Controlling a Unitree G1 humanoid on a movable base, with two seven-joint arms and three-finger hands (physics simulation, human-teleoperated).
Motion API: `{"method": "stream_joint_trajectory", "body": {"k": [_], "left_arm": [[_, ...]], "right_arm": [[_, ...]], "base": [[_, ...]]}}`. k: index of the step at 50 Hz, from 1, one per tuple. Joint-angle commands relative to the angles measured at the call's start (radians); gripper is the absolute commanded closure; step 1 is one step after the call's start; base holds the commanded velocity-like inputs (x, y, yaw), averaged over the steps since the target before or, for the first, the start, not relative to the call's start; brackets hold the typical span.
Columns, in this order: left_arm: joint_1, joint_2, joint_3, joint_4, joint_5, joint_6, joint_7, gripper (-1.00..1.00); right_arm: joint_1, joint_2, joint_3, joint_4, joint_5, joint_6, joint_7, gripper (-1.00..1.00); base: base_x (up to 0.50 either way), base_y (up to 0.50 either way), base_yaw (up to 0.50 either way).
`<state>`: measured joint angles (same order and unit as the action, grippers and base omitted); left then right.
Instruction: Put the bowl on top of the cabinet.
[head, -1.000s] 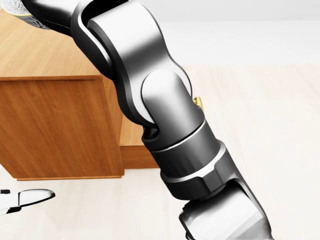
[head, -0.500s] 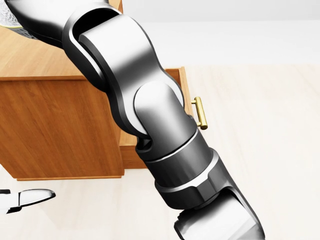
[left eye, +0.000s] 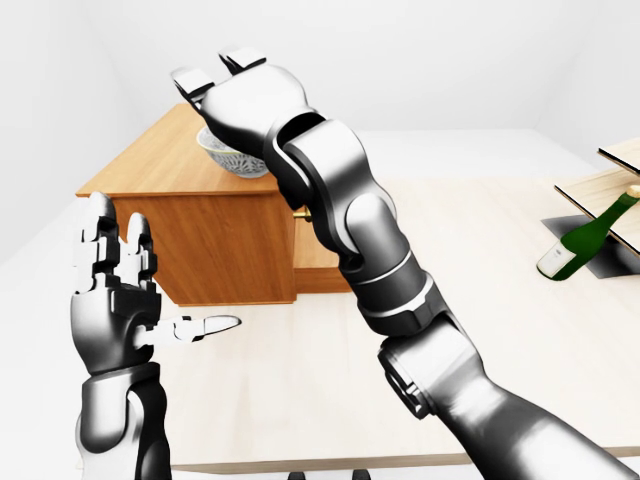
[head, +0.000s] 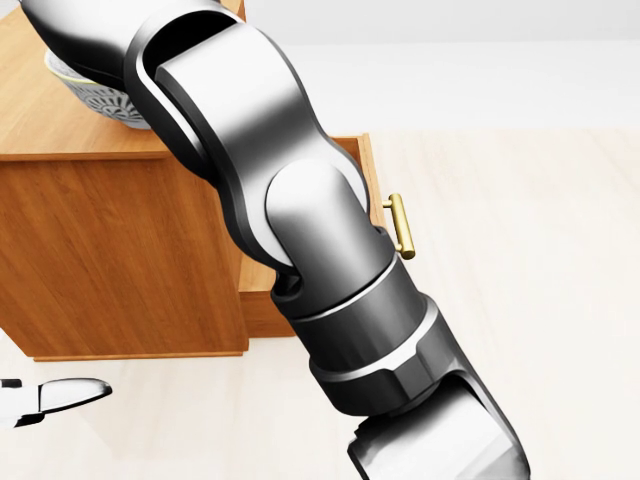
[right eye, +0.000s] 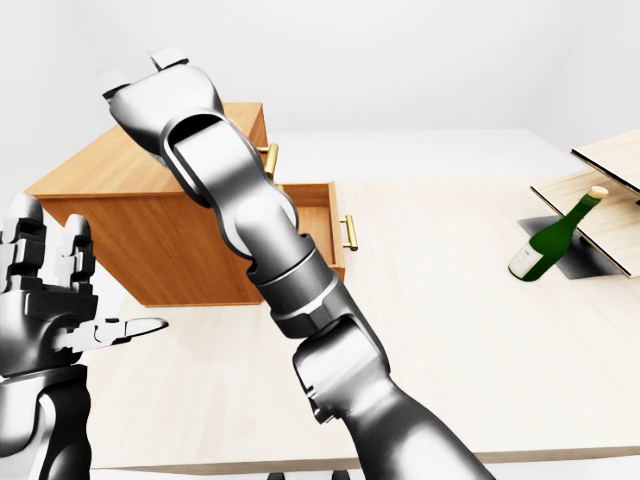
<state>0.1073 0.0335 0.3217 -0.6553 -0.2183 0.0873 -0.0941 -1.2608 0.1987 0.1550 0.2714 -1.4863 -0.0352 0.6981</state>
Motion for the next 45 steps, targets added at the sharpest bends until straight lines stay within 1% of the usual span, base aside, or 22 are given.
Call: {"method": "stream_joint_trajectory", "body": {"k": [1, 12, 16, 21, 22, 23, 25, 26, 28, 29, 31, 33, 36, 40, 42, 43, 45], "left_arm": [[0.000, 0.000, 0.000, 0.000, 0.000, 0.000, -0.001, -1.00], [0.002, -0.001, -0.002, -0.003, 0.002, 0.000, -0.001, -1.00], [0.003, -0.003, -0.013, 0.003, 0.010, 0.000, 0.000, -1.00], [0.001, -0.001, -0.009, -0.002, 0.006, 0.000, -0.001, -1.00], [0.002, 0.000, -0.003, -0.009, 0.001, 0.000, 0.000, -1.00], [0.001, -0.001, -0.003, -0.005, 0.001, 0.000, -0.001, -1.00], [0.002, -0.002, -0.008, 0.001, 0.006, 0.000, -0.001, -1.00], [0.001, -0.002, -0.009, -0.003, 0.005, 0.000, 0.000, -1.00], [0.003, -0.002, -0.008, -0.007, 0.004, 0.000, 0.000, -1.00], [0.003, -0.002, -0.005, -0.008, 0.002, 0.000, -0.001, -1.00], [0.004, -0.003, -0.005, -0.010, 0.001, 0.000, -0.001, -1.00], [0.006, -0.005, -0.010, -0.007, 0.005, 0.000, -0.002, -1.00], [0.008, -0.007, -0.017, -0.006, 0.009, 0.000, -0.002, -1.00], [0.011, -0.007, -0.014, -0.013, 0.007, 0.000, -0.004, -1.00], [0.011, -0.008, -0.017, -0.013, 0.009, 0.000, -0.004, -1.00], [0.009, -0.008, -0.019, -0.009, 0.011, 0.000, -0.004, -1.00], [0.008, -0.008, -0.021, -0.004, 0.013, 0.000, -0.004, -1.00]], "right_arm": [[-0.006, -0.002, -0.002, -0.001, -0.012, -0.004, 0.000, -1.00], [-0.014, -0.006, -0.006, 0.000, -0.010, 0.001, 0.000, -1.00], [-0.022, -0.011, -0.006, 0.010, -0.007, 0.002, 0.000, -1.00], [-0.049, -0.022, -0.018, 0.028, 0.005, 0.011, 0.000, -1.00], [-0.083, -0.032, -0.034, 0.043, 0.017, 0.020, 0.000, -1.00], [-0.140, -0.055, -0.057, 0.067, 0.036, 0.033, 0.000, -1.00], [-0.208, -0.089, -0.073, 0.101, 0.073, 0.048, 0.000, -1.00], [-0.288, -0.126, -0.101, 0.137, 0.099, 0.065, 0.000, -1.00], [-0.364, -0.174, -0.116, 0.168, 0.142, 0.089, 0.000, -1.00], [-0.418, -0.214, -0.133, 0.177, 0.167, 0.103, 0.000, -1.00], [-0.454, -0.264, -0.136, 0.169, 0.198, 0.119, 0.000, -1.00], [-0.478, -0.303, -0.140, 0.168, 0.213, 0.122, 0.000, -1.00], [-0.483, -0.390, -0.164, 0.133, 0.229, 0.122, 0.000, -1.00], [-0.434, -0.469, -0.180, 0.056, 0.245, 0.122, 0.000, -1.00], [-0.400, -0.502, -0.197, 0.014, 0.250, 0.122, 0.000, -1.00], [-0.348, -0.531, -0.210, -0.042, 0.243, 0.122, 0.000, -1.00], [-0.280, -0.555, -0.221, -0.116, 0.247, 0.122, 0.000, -1.00]], "base": [[0.00, 0.00, 0.00], [0.00, 0.00, 0.00], [0.00, 0.00, 0.00], [0.00, 0.00, 0.00], [0.00, 0.00, 0.00], [0.00, 0.00, 0.00], [0.00, 0.00, 0.00], [0.00, 0.00, 0.00], [0.00, 0.00, 0.00], [0.00, 0.00, 0.00], [0.00, 0.00, 0.00], [0.00, 0.00, 0.00], [0.00, 0.00, 0.00], [0.00, 0.00, 0.00], [0.00, 0.00, 0.00], [0.00, 0.00, 0.00], [0.00, 0.00, 0.00]]}}
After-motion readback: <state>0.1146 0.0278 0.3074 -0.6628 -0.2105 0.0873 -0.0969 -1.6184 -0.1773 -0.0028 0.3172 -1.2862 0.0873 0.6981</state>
